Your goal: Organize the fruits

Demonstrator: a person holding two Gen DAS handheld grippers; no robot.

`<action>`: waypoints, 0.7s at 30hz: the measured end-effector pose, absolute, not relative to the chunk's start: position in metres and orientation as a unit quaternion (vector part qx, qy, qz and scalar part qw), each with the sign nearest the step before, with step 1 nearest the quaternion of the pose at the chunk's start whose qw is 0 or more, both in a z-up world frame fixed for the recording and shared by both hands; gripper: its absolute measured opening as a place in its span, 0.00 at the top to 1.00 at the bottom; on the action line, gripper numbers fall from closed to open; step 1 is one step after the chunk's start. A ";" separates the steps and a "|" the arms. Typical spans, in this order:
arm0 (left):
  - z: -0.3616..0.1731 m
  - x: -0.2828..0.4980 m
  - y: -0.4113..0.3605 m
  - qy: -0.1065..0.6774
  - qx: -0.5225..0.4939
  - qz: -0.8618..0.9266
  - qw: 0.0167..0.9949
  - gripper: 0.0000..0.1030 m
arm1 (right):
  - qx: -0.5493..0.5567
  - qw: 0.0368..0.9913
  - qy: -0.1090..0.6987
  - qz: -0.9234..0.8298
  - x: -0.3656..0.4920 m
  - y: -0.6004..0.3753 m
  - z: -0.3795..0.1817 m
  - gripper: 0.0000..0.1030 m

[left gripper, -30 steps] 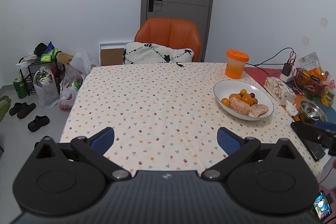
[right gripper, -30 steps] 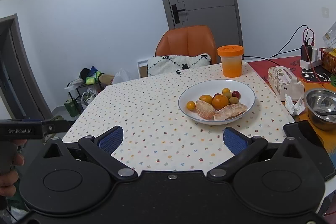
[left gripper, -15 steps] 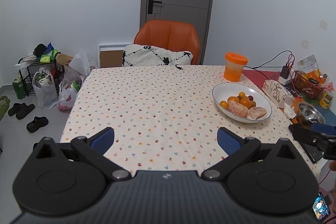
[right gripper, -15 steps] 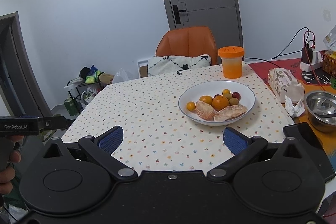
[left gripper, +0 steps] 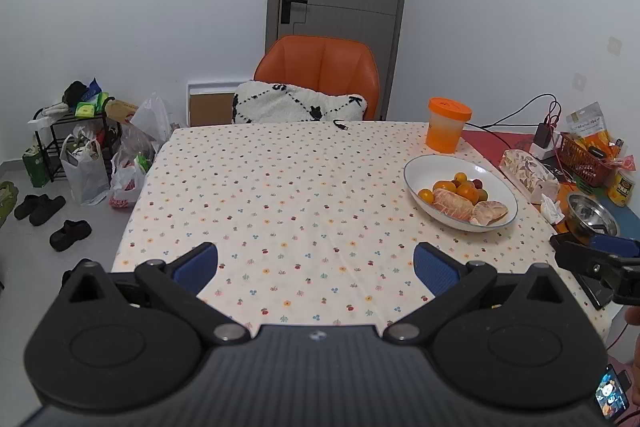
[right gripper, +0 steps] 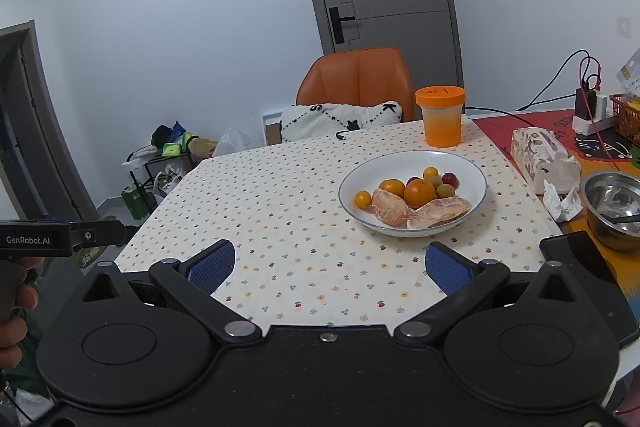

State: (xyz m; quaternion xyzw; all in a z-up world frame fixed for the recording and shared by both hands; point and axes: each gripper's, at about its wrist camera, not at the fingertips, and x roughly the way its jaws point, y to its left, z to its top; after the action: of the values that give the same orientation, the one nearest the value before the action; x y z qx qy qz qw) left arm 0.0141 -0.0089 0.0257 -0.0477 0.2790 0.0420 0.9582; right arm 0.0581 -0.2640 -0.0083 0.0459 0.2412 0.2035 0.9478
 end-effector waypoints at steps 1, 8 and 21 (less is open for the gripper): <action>0.026 0.014 -0.009 0.280 -0.049 0.042 0.958 0.00 | 0.045 0.948 0.241 0.203 0.058 -0.264 -0.008 0.00; 0.026 0.014 -0.008 0.279 -0.051 0.041 0.958 0.00 | 0.043 0.948 0.240 0.206 0.057 -0.264 -0.008 0.00; 0.026 0.014 -0.007 0.279 -0.051 0.040 0.958 0.00 | 0.041 0.948 0.238 0.206 0.055 -0.262 -0.005 0.00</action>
State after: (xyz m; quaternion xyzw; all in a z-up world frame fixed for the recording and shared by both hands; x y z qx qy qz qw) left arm 0.0143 -0.0074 0.0263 -0.0512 0.2792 0.0402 0.9580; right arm 0.0551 -0.2620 -0.0054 0.0412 0.2376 0.2062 0.9483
